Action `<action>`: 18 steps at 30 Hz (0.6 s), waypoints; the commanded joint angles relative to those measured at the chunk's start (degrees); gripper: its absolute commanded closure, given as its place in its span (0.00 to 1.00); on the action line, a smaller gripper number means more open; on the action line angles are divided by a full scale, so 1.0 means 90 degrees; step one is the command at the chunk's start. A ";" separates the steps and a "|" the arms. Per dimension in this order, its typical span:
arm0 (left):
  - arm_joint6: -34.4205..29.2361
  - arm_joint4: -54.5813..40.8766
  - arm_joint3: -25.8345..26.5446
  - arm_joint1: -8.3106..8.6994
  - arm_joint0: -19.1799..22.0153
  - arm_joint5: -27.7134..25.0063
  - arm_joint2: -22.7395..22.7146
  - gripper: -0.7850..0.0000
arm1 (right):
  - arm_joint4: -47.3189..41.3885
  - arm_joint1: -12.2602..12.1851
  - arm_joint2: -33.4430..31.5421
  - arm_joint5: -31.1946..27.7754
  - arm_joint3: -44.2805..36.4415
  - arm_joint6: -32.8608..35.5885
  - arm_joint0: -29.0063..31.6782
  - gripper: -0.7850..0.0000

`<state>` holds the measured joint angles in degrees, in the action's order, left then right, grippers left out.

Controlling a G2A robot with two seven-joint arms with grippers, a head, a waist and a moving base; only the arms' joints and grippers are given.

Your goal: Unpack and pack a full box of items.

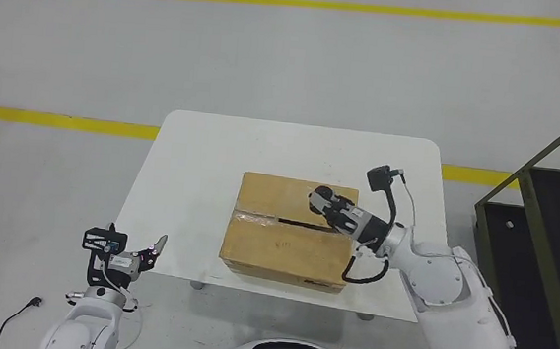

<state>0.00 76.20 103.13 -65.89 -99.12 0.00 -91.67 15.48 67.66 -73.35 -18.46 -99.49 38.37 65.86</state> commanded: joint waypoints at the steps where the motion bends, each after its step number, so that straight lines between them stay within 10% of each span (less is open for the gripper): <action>1: 0.0000 0.0000 0.0000 0.0000 0.0000 0.0000 0.0000 0.00 | -0.0025 0.0011 0.0102 -0.0109 0.0094 0.0070 -0.0193 1.00; 18: -0.0112 -0.0560 0.0407 -0.0048 0.0089 -0.0386 0.0199 0.00 | -0.0125 -0.0013 0.0289 -0.0811 0.0628 0.0391 -0.0864 1.00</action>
<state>-0.31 72.34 106.44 -66.25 -98.53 -3.13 -90.25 14.35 67.58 -70.66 -25.66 -93.79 41.82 58.25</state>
